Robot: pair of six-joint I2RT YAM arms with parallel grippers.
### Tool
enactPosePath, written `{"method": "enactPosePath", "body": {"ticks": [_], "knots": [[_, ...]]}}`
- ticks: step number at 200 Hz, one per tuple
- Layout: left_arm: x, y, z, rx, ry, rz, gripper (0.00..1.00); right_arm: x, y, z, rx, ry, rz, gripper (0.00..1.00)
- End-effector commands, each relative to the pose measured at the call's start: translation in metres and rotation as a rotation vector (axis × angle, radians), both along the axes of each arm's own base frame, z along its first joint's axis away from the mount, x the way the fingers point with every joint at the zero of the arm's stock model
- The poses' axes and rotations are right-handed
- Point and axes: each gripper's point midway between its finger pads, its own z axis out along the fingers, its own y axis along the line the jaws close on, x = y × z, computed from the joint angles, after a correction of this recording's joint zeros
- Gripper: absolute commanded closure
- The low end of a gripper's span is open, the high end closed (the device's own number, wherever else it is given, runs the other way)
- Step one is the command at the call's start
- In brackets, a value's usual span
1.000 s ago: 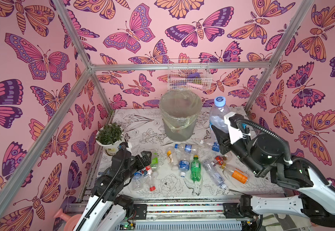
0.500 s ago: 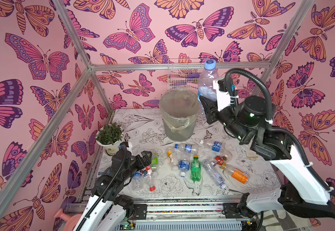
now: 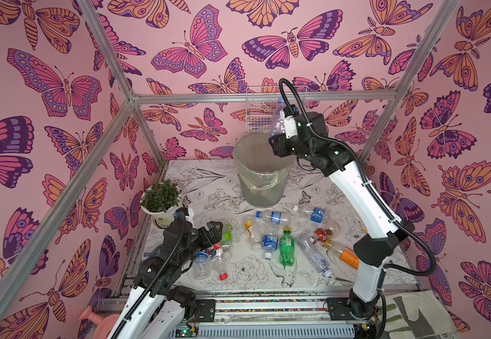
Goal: Throw the plastic bottles in the bin
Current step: Throw the plastic bottle into the trash bin.
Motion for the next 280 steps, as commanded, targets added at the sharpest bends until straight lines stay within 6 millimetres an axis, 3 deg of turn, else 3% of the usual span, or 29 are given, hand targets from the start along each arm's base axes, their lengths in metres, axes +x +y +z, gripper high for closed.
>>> {"method": "enactPosePath", "body": {"ticks": [1,34,56,115,121,127,202,280], "knots": [[-0.001,0.002,0.013,0.002,-0.041,-0.003,0.01,-0.027,-0.008,0.026,0.03,0.011,0.025,0.01],[0.0,0.001,0.015,0.003,-0.043,-0.007,0.01,-0.05,-0.013,0.063,0.067,-0.087,0.069,0.01],[0.001,0.001,0.015,0.007,-0.041,-0.006,0.01,-0.061,-0.021,0.078,0.074,-0.125,0.065,0.01],[-0.001,0.0,0.014,0.004,-0.038,-0.018,0.01,-0.082,-0.048,0.076,0.061,-0.151,0.015,0.01],[-0.001,-0.001,0.013,0.004,-0.037,-0.02,0.01,-0.08,-0.049,0.068,0.047,-0.138,0.005,0.01],[-0.001,-0.001,0.012,0.004,-0.034,-0.022,0.01,-0.091,-0.059,0.078,0.06,-0.162,-0.007,0.01],[0.0,-0.01,0.007,0.012,-0.01,-0.066,0.01,-0.114,-0.116,0.037,0.02,-0.114,-0.161,0.01],[0.004,-0.031,-0.018,0.057,0.077,-0.129,0.01,-0.127,-0.15,-0.047,0.013,0.077,-0.255,0.01]]}}
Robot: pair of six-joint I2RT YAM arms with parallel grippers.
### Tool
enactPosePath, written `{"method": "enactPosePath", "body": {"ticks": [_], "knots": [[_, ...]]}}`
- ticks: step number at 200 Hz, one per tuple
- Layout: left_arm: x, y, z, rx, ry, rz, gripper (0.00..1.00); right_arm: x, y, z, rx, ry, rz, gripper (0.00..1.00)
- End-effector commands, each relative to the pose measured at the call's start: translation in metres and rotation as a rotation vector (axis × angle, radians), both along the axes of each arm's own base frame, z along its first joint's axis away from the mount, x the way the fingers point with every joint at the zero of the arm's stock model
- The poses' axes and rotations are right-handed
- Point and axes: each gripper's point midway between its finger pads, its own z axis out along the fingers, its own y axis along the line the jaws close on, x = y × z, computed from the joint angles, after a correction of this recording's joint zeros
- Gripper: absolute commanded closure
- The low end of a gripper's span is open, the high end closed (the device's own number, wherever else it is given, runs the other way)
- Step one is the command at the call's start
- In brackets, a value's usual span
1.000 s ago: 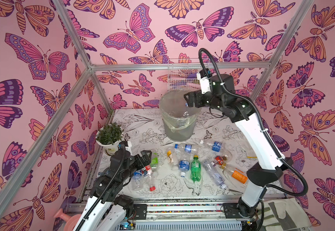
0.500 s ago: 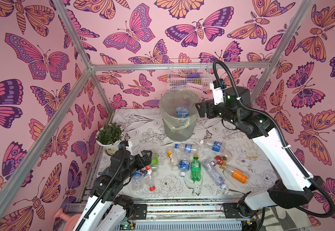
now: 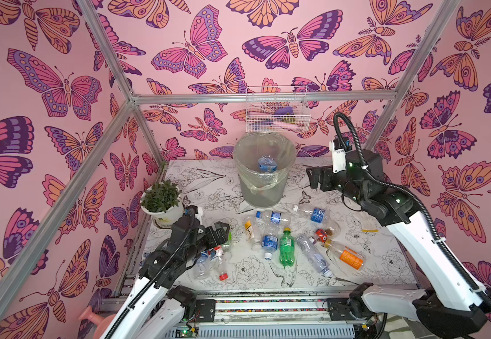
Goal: Throw the plastic bottles in the bin
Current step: Throw the plastic bottle into the trash bin, then move the plastic bottle to the bottom-left of the table.
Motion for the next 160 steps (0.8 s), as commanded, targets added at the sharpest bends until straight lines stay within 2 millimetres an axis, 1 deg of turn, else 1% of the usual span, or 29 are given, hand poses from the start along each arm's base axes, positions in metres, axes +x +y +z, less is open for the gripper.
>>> {"method": "enactPosePath", "body": {"ticks": [1,27,89,125,160], "knots": [[0.004,-0.004,-0.006,0.026,0.014,-0.011,0.01,-0.006,-0.009,-0.021,0.023,0.055,-0.037,0.01],[0.006,-0.008,-0.021,0.056,0.068,-0.016,0.02,-0.01,-0.015,-0.047,0.024,0.112,-0.057,0.01],[0.007,-0.004,-0.049,0.134,0.156,0.018,0.03,-0.025,-0.025,-0.093,0.019,0.208,-0.093,0.01],[0.003,0.008,-0.065,0.165,0.2,0.08,0.03,-0.035,-0.032,-0.113,0.014,0.248,-0.114,0.01],[0.001,0.011,-0.082,0.186,0.251,0.103,0.05,-0.043,-0.037,-0.131,0.022,0.283,-0.135,0.01]]}}
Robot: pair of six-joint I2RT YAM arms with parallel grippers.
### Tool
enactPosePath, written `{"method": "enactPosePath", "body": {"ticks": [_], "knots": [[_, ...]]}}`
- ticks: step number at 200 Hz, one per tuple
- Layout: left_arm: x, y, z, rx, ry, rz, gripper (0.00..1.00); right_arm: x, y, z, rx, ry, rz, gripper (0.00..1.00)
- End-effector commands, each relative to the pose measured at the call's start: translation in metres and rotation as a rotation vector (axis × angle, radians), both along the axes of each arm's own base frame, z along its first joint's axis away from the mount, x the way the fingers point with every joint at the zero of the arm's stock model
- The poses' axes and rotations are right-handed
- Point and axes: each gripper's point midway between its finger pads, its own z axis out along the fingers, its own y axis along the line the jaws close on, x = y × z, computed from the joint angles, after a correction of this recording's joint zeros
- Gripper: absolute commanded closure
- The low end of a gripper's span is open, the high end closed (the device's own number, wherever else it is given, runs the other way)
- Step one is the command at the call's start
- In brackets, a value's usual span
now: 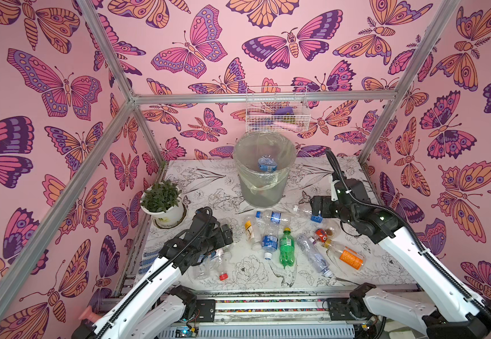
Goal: Throw the plastic bottles in the bin
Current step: Move the plastic bottle to the bottom-left of the table.
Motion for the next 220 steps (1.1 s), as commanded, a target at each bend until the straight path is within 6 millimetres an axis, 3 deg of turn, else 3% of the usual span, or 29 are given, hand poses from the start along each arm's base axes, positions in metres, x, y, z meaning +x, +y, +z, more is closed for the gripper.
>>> {"method": "enactPosePath", "body": {"ticks": [1,108,220], "knots": [[-0.006,0.009,-0.02,0.043,0.06,0.041,0.05,-0.008,-0.007,-0.008,0.018,0.025,-0.031,0.01],[-0.009,0.01,-0.06,0.07,0.14,0.06,0.14,-0.019,-0.011,-0.041,0.026,0.088,-0.053,0.01],[-0.008,-0.003,-0.085,0.03,0.186,0.031,0.19,-0.02,-0.012,-0.046,0.031,0.089,-0.063,0.01]]}}
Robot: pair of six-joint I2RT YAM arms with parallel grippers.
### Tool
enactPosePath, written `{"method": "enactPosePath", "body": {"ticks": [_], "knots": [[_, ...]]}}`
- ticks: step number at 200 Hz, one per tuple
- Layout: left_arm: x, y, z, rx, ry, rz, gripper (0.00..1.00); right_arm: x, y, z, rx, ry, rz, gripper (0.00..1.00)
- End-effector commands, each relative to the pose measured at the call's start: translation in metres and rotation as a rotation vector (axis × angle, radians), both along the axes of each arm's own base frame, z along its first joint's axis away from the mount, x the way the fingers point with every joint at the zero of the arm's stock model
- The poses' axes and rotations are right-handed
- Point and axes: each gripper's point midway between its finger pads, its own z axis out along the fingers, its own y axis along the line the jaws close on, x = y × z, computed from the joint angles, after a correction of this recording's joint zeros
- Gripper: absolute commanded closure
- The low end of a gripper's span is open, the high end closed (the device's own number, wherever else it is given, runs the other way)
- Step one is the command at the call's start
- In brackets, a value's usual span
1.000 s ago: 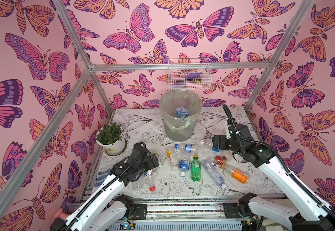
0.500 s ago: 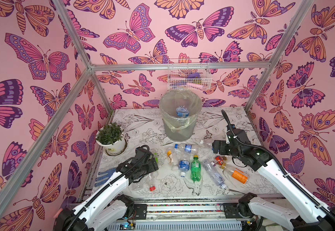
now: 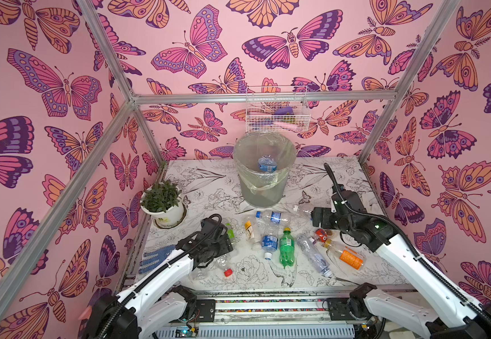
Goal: Throw the plastic bottles in the bin
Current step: Move the plastic bottle to the bottom-left of the table.
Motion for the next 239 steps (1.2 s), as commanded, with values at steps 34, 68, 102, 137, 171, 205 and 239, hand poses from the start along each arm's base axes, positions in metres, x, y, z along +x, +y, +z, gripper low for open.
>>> {"method": "enactPosePath", "body": {"ticks": [34,68,102,137,171,205,239], "knots": [[0.003,-0.021,0.003,-0.092,-0.019,-0.067,0.18,-0.003,-0.004,0.0,0.021,-0.01,-0.025,0.01],[-0.001,-0.003,0.031,-0.016,-0.064,-0.05,0.09,-0.005,-0.006,0.0,0.022,-0.011,-0.029,0.01],[-0.017,0.012,0.031,0.009,-0.032,-0.005,0.07,-0.004,-0.003,-0.004,0.036,-0.003,-0.025,0.01],[-0.031,0.015,0.008,-0.013,0.043,0.042,0.06,-0.004,-0.001,-0.004,0.048,-0.002,-0.024,0.01],[-0.035,0.014,0.003,-0.043,0.044,0.06,0.07,-0.006,-0.001,-0.008,0.049,0.004,-0.024,0.01],[-0.036,0.008,-0.007,-0.071,0.072,0.06,0.07,-0.006,0.001,-0.011,0.064,0.012,-0.027,0.01],[-0.035,0.006,-0.014,-0.07,0.087,0.06,0.07,-0.007,-0.001,-0.01,0.061,0.009,-0.029,0.01]]}}
